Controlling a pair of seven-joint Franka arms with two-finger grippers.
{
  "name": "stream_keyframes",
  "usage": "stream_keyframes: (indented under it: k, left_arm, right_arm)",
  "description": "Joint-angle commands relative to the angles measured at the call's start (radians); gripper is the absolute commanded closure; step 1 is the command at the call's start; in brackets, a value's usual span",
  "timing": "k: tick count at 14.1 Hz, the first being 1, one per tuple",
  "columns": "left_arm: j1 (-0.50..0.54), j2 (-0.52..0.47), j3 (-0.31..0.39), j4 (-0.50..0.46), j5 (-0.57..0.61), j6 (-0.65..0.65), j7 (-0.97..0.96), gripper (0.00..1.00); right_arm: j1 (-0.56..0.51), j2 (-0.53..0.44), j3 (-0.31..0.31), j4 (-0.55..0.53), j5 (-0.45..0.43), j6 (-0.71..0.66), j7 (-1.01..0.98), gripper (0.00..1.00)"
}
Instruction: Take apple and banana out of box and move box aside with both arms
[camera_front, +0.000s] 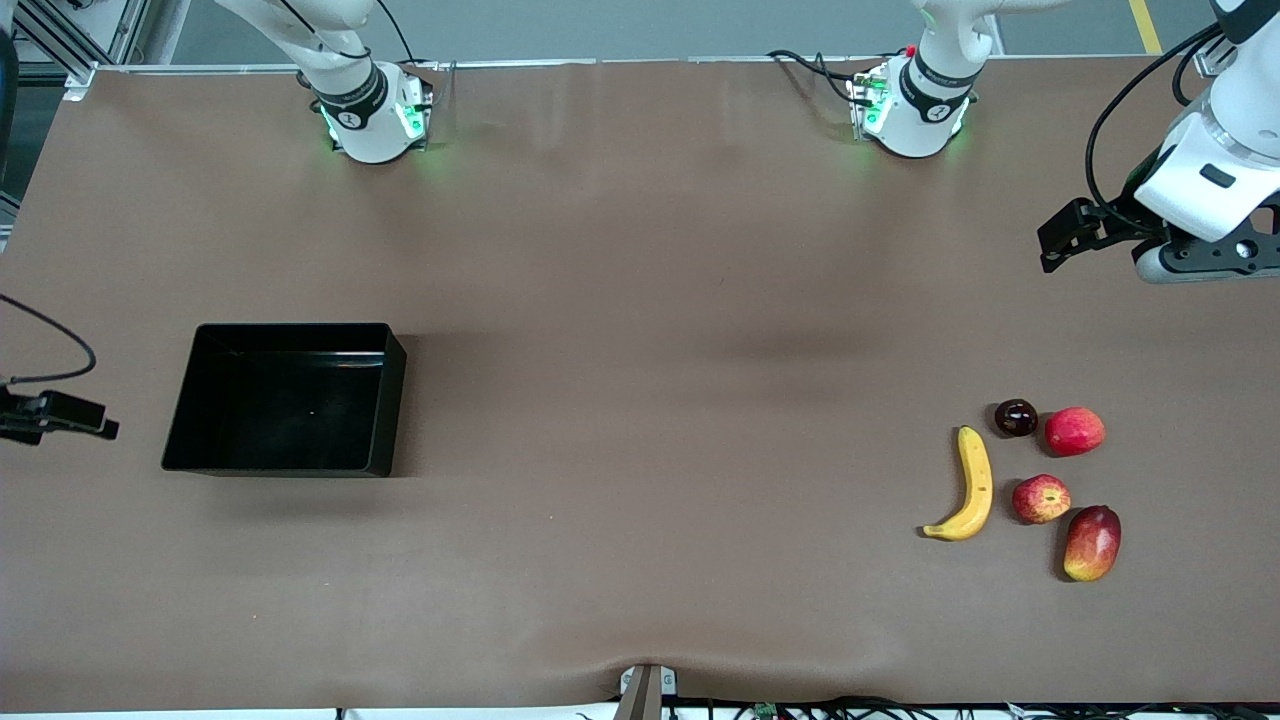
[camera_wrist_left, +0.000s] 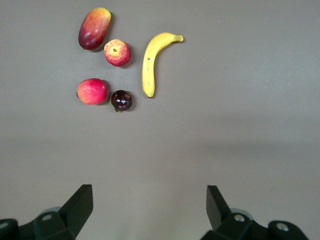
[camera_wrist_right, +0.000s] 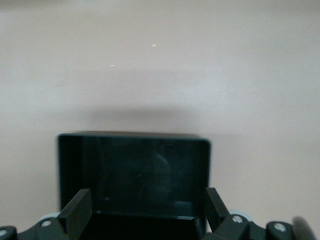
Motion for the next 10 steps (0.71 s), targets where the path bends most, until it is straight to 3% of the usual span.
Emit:
stream_keyframes:
  k: [1, 4, 7, 10]
  left_arm:
    - [0.000, -0.007, 0.003, 0.007, -0.023, -0.002, 0.001, 0.00]
    - [0.000, -0.013, 0.003, 0.006, -0.023, -0.012, -0.003, 0.00]
    - [0.002, -0.030, 0.003, -0.005, -0.021, -0.017, -0.003, 0.00]
    - [0.002, -0.030, 0.003, -0.004, -0.021, -0.017, 0.000, 0.00]
  right_arm:
    - [0.075, -0.107, 0.000, -0.029, -0.025, -0.102, 0.201, 0.00]
    - [0.117, -0.225, 0.000, -0.090, -0.036, -0.172, 0.272, 0.00]
    - [0.136, -0.405, 0.002, -0.245, -0.037, -0.199, 0.272, 0.00]
    - [0.135, -0.521, 0.000, -0.388, -0.056, -0.177, 0.254, 0.00]
